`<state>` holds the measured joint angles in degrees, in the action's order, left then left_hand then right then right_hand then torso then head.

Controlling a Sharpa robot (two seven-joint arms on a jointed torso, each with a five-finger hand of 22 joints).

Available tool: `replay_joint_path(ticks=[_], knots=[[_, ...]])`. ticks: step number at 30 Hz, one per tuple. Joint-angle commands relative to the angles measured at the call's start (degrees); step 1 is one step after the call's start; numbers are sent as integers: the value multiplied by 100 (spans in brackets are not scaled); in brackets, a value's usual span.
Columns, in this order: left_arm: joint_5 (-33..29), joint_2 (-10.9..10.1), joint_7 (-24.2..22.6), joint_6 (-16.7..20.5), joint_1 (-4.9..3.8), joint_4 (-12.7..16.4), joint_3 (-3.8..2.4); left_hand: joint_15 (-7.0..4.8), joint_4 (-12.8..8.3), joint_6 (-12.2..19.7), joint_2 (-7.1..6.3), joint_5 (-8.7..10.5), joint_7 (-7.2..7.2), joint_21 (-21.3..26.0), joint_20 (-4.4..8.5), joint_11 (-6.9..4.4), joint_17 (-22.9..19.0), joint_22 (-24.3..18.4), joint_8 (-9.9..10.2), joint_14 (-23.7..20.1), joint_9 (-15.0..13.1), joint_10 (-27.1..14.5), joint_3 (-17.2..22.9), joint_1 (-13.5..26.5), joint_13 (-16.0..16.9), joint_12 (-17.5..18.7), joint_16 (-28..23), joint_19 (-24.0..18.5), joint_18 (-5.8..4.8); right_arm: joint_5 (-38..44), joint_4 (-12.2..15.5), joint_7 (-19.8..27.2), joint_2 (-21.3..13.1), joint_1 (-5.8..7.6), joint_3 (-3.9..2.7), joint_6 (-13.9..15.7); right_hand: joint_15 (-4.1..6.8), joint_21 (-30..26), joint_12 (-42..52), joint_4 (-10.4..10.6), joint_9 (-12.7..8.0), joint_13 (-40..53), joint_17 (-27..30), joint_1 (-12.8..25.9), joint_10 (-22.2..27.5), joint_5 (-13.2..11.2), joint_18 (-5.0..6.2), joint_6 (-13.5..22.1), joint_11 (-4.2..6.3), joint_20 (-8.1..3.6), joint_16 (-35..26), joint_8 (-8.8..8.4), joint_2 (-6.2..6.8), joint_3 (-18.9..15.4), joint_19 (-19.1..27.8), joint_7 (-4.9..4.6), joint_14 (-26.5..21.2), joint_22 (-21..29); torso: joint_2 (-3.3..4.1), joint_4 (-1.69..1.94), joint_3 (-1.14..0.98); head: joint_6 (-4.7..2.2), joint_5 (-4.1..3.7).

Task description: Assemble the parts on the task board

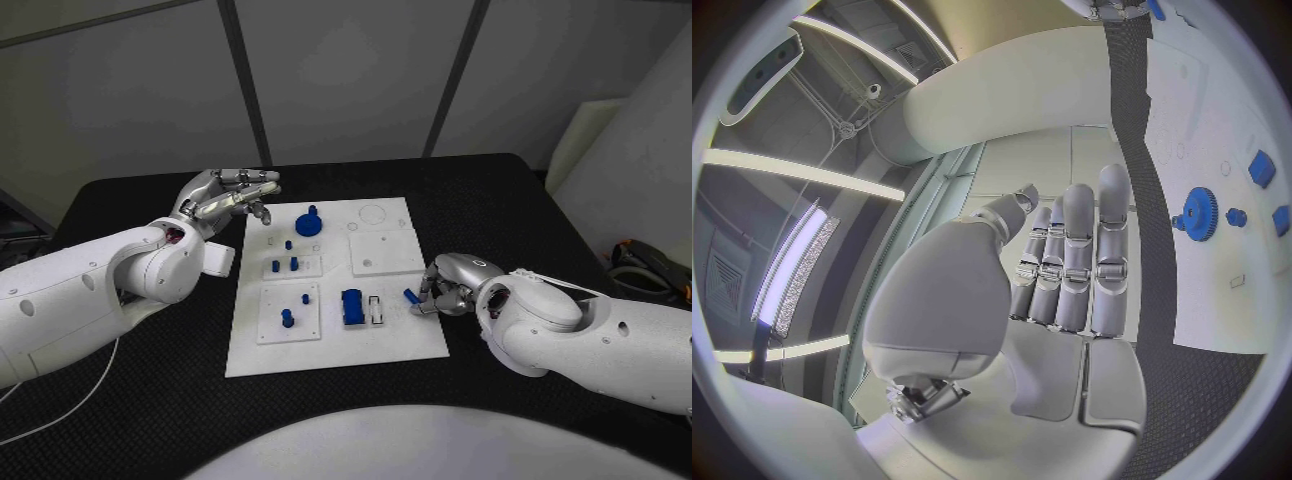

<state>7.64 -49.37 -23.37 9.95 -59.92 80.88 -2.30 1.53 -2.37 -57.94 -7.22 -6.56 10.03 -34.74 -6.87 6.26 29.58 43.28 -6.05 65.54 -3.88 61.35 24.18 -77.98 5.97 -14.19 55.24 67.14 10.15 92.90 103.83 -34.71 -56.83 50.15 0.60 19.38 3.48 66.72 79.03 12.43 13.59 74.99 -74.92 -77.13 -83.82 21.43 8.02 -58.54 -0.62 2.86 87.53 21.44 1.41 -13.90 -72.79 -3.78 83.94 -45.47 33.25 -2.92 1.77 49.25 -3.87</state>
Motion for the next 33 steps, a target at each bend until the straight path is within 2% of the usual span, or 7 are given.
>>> replay_joint_path(ticks=[1, 10, 17, 22, 31, 32, 33], knots=[[-21, -4, -20, -63, -7, 14, -4, -5, -9, 30, 26, 24, 0, 28, 4, -4, -8, -5, -39, -50, -4, -37, -39, -4, 0, -26, 31, -21, 33, 239, -85, -275, 41, -48, 48, -390, -31, -39, -45, -5, -7, 519, -1026, -24, 61, -4, -38, 215, -14, 8, -29, -28, 44, -39, 36, -152, 493, 17, -3, 7, 1, -2, 4], [-21, -9, -16, -71, -6, 22, -4, -5, -9, 30, 26, 24, 0, 28, 4, -4, -8, -5, -39, -50, -4, -37, -39, -4, 0, -26, 31, -21, 33, 303, -168, -289, 162, -48, 48, -447, -49, -68, -86, -5, 46, 487, -1011, -81, 98, 188, -32, 296, -33, 29, -41, 11, 4, -34, 51, -171, 489, 47, -2, 4, 2, 1, 15], [-21, -11, -10, -71, -6, 26, -4, -5, -9, 30, 26, 24, 0, 28, 4, -4, -8, -5, -39, -50, -4, -37, -39, -4, 0, -26, 31, -21, 33, 269, -180, -300, 205, -49, 48, -432, 6, -46, -62, -140, 128, 509, -1038, -501, 81, 669, -31, 217, 42, -2, -28, 113, -327, 233, 17, -91, 497, -2, 0, 2, 0, 4, 22], [-21, -11, -5, -71, -6, 25, -4, -5, -9, 30, 26, 24, 0, 28, 4, -4, -8, -5, -39, -50, -4, -37, -39, -4, 0, -26, 31, -21, 33, 146, -162, -311, 194, -49, 48, -373, 84, -17, -65, -436, 120, 525, -1068, -1268, 75, -1048, -44, 115, 117, -110, -12, 58, -663, 1148, -29, -45, 504, -65, -3, -3, 0, 9, 24], [-21, -9, 4, -68, -5, 19, -4, -4, -3, 33, 34, 23, 1, 32, 2, -4, -14, -7, -43, -53, -4, -40, -45, -2, 0, -31, 35, -20, 33, -328, -20, -334, 90, -49, 47, -235, 70, 38, -60, -617, 182, 540, -1108, -815, 26, -1074, -74, -7, 100, -49, 8, -44, -11, 2956, -32, -92, 514, -158, -3, -1, 0, 25, 23], [-21, -8, 5, -69, -5, 18, -4, -4, -3, 33, 34, 23, 1, 32, 2, -4, -14, -7, -43, -53, -4, -40, -45, -2, 0, -31, 35, -20, 33, -399, 5, -336, 73, -49, 47, -220, 37, 56, -57, -799, 259, 546, -1114, -444, 10, -1060, -74, -12, 132, -39, 10, -56, 351, 3795, -30, -34, 515, -184, -2, -1, 1, 28, 21], [-21, -7, 6, -69, -4, 17, -4, -4, -3, 33, 34, 23, 1, 32, 2, -4, -14, -7, -43, -53, -4, -40, -45, -2, 0, -31, 35, -20, 33, -456, 30, -338, 58, -48, 47, -204, 37, 56, -57, -799, 260, 546, -1114, -438, 9, -1060, -73, -13, 130, -40, 10, -55, 351, 3802, -30, -36, 515, -184, -3, -2, 2, 30, 19]])
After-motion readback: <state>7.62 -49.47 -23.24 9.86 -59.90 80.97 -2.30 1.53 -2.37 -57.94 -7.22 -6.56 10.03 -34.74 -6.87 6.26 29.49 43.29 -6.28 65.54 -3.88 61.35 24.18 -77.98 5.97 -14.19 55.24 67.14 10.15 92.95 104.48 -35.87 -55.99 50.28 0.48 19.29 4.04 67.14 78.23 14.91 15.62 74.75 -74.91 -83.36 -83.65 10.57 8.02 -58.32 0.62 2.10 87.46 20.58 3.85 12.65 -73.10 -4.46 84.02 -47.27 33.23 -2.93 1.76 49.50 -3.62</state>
